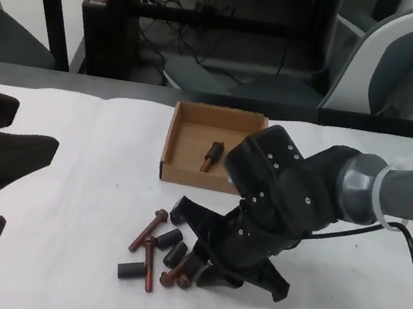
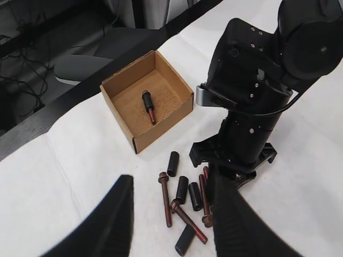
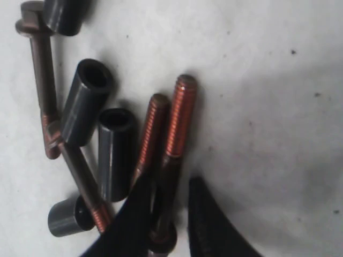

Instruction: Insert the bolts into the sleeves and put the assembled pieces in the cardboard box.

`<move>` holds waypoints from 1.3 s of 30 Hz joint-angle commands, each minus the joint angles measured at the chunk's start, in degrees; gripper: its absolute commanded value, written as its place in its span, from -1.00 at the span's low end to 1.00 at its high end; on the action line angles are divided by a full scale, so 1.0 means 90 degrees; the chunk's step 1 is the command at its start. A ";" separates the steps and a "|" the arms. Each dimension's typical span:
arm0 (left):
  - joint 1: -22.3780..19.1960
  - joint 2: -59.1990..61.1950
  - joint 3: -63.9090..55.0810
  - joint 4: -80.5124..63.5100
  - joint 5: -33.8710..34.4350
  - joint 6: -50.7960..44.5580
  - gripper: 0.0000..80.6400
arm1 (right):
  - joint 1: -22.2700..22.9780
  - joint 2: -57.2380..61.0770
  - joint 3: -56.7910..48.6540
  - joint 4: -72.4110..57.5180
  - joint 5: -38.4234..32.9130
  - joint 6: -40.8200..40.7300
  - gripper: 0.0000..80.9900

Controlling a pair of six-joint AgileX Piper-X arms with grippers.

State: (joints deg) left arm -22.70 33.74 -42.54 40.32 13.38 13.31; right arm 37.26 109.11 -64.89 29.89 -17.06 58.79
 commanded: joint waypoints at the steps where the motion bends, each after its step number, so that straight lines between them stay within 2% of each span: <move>1: 0.0027 -0.0003 -0.0061 -0.0067 -0.0052 -0.0049 0.17 | -0.0011 0.0087 0.0026 0.0445 0.0030 -0.0053 -0.34; 3: 0.0027 -0.0003 -0.0061 -0.0067 -0.0052 -0.0049 0.17 | -0.0011 0.0087 0.0026 0.0459 0.0027 -0.0053 -0.41; 7: 0.0027 -0.0003 -0.0061 -0.0067 -0.0052 -0.0049 0.17 | -0.0011 0.0087 0.0026 0.0423 0.0002 -0.0101 -0.92; 8: 0.0027 -0.0003 -0.0061 -0.0067 -0.0052 -0.0049 0.17 | -0.0011 0.0087 0.0026 0.0423 0.0002 -0.0137 -0.99; 20: 0.0027 -0.0003 -0.0064 -0.0067 -0.0052 0.0005 0.17 | -0.0011 0.0069 -0.0033 0.0190 -0.0091 -0.0295 -0.99; 25: 0.0027 -0.0003 -0.0064 -0.0067 -0.0066 0.0004 0.17 | -0.0027 -0.0068 -0.0310 0.0207 -0.0043 -0.0770 -0.99; 32: 0.0027 -0.0003 -0.0064 -0.0067 -0.0064 0.0140 0.17 | -0.0025 -0.0147 -0.0554 0.1375 -0.0355 -0.2805 -0.99; 39: 0.0027 -0.0003 -0.0064 -0.0067 -0.0064 0.0141 0.17 | -0.0025 -0.0196 -0.0552 0.2591 -0.0118 -0.6035 -0.99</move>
State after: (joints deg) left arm -22.70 33.74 -42.54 40.32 13.38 14.22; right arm 37.26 108.49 -69.26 49.94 -18.96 14.90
